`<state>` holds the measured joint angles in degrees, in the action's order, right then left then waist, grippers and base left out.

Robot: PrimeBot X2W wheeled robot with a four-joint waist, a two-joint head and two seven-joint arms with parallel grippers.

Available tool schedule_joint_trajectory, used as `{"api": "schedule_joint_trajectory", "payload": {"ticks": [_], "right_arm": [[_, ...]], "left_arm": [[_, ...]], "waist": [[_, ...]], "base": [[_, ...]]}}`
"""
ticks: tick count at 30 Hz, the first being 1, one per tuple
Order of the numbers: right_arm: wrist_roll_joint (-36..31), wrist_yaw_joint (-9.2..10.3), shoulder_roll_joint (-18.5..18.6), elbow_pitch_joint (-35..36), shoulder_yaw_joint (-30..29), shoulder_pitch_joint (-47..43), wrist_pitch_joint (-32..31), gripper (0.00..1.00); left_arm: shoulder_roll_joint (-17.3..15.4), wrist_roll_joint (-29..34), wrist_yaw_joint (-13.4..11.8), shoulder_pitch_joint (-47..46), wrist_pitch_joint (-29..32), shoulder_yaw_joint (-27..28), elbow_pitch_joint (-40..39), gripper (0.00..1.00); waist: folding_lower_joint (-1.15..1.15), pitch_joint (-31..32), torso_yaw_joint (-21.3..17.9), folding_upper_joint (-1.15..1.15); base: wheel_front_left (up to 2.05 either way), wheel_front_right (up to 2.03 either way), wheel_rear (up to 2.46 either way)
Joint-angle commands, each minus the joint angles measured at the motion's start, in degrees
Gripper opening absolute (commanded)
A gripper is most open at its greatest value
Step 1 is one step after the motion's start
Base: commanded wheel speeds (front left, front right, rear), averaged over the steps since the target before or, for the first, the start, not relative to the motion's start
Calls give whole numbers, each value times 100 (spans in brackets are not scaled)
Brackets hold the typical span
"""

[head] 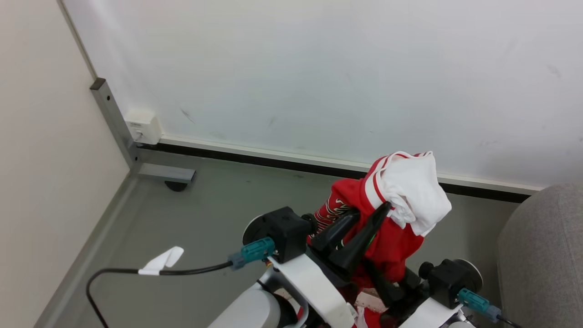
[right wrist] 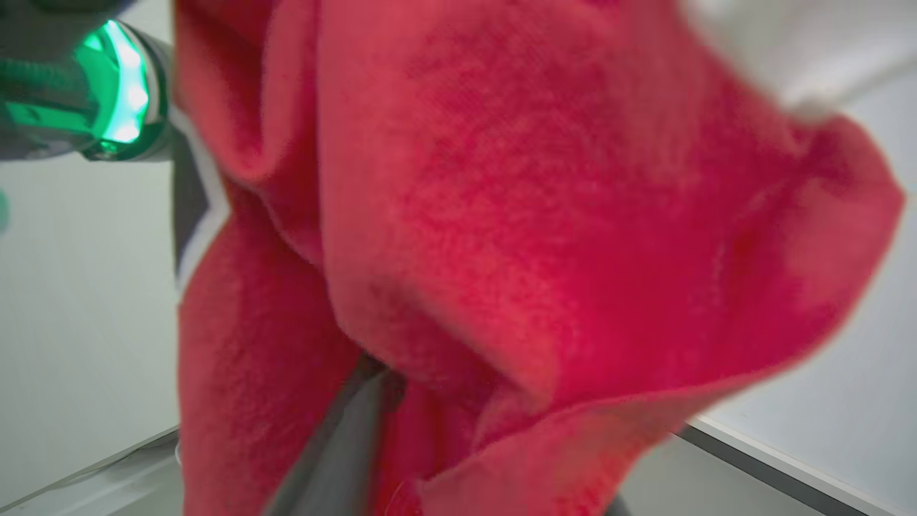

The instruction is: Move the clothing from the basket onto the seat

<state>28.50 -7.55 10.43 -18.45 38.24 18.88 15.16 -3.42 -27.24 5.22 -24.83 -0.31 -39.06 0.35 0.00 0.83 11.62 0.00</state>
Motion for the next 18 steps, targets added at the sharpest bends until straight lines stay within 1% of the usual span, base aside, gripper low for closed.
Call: {"api": "schedule_joint_trajectory", "payload": {"ticks": [1,9,17,18], "right_arm": [[35,12,1,75,-62,56,-1,0],[27,12,41,232,-99,-72,-2,0],[-34,12,55,482,-203,-183,-2,0],[-39,12,62,504,-241,-207,-2,0]], "left_arm": [[3,-81,-28,43,9,17,-26,0],[-102,-106,-115,46,-58,147,39,0],[-295,-73,-315,13,-189,446,280,0],[-309,-76,-317,12,-193,452,313,8]], "waist": [[0,8,10,0],[0,-12,-106,0],[0,-98,-305,0],[0,-105,-327,0]], "base": [[0,0,0],[0,0,0],[0,0,0],[0,0,0]]}}
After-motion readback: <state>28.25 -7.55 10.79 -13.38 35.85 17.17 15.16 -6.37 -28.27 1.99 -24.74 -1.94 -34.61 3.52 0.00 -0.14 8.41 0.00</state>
